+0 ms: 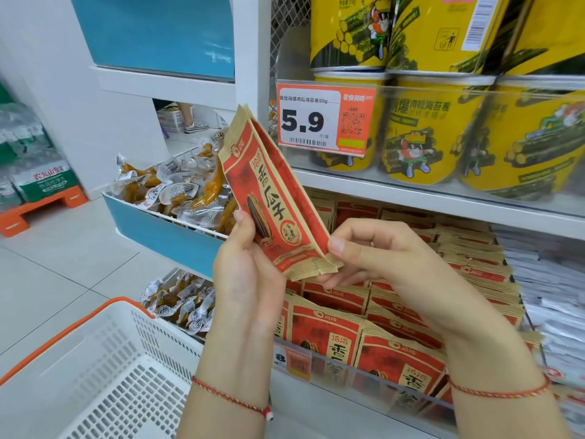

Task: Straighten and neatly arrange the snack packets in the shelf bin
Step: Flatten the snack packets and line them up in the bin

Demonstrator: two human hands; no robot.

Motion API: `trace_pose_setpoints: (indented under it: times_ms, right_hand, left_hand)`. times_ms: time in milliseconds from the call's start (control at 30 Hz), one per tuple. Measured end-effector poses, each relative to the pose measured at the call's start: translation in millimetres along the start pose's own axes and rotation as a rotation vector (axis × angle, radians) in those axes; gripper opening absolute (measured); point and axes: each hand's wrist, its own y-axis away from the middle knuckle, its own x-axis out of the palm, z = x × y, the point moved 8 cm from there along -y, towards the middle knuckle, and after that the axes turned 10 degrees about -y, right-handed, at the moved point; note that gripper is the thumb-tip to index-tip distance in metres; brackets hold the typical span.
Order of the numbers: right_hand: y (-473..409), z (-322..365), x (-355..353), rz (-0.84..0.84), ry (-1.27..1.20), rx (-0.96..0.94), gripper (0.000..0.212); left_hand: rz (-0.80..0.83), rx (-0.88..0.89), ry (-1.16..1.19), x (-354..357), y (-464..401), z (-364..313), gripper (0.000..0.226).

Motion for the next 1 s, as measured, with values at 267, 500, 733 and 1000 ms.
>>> trace_pose_setpoints:
  times_ms: [267, 500, 733, 1000]
  right_hand:
    - [-1.0, -0.9, -10.0, -0.145, 0.191, -0.057, 0.040]
    - [-5.1, -6.8, -20.9, -0.201, 0.058, -0.080, 0.036]
    - [-2.5, -9.9, -8.2, -0.060, -0.067, 0.025, 0.042]
    - [3.2, -5.1, -30.8, -0.285, 0.246, -0.034, 0.043]
  left_hand:
    - [0.006, 0.020, -0.115, 5.0, 4.0, -5.0, 0.037]
    - [0.093, 0.082, -0.031, 14.6, 8.8, -18.3, 0.038]
    - [0.255, 0.084, 0.022, 30.2, 18.3, -22.0, 0.046]
    - [0.268, 0.169, -0.257, 35.7, 20.1, -25.5, 0.066]
